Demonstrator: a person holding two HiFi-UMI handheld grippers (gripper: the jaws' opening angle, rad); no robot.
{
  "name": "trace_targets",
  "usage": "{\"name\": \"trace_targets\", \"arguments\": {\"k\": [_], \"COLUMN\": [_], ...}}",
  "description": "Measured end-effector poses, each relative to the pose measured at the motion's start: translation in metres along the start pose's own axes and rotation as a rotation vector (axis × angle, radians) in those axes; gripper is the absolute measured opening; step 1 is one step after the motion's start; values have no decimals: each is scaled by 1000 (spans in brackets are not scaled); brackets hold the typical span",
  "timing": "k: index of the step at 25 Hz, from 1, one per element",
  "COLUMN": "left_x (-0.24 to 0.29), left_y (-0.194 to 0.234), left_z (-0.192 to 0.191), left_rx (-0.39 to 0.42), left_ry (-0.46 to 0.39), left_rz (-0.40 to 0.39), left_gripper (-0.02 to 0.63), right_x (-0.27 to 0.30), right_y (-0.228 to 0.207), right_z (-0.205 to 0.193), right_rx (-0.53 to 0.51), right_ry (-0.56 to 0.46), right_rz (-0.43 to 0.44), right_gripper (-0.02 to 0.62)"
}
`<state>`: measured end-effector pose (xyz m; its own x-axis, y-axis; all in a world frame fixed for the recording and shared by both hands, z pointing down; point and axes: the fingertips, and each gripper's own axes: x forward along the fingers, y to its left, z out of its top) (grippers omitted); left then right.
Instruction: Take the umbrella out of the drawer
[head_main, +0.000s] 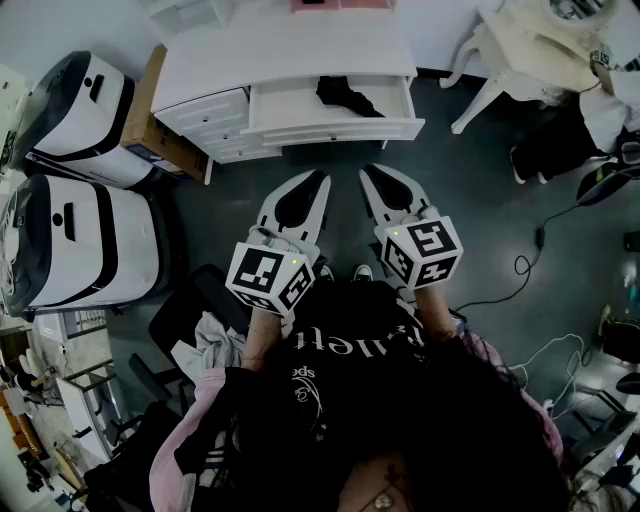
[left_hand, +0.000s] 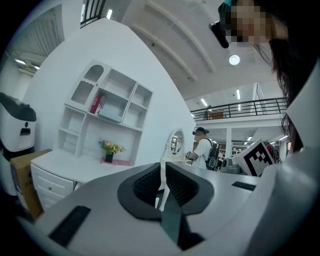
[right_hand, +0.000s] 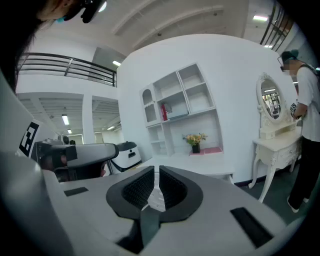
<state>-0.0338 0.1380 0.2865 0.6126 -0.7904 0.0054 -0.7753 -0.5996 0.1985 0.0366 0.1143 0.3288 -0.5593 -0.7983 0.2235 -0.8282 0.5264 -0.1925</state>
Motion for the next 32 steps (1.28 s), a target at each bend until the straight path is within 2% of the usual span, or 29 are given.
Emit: {"name": "trace_targets", "arguments": {"k": [20, 32], "left_x": [36, 61], "left_y": [-18, -29], "left_z": [-15, -25], "left_rx": [-10, -17], "left_ry": [34, 28], "left_rz": [33, 101], "left_gripper": [41, 41], "right_x": [-5, -11], "right_y": [-40, -70], "right_z": [-8, -20], "right_rx": [42, 46], "right_ry": [25, 62], "right_rz": [50, 111], "right_gripper": [63, 63]}}
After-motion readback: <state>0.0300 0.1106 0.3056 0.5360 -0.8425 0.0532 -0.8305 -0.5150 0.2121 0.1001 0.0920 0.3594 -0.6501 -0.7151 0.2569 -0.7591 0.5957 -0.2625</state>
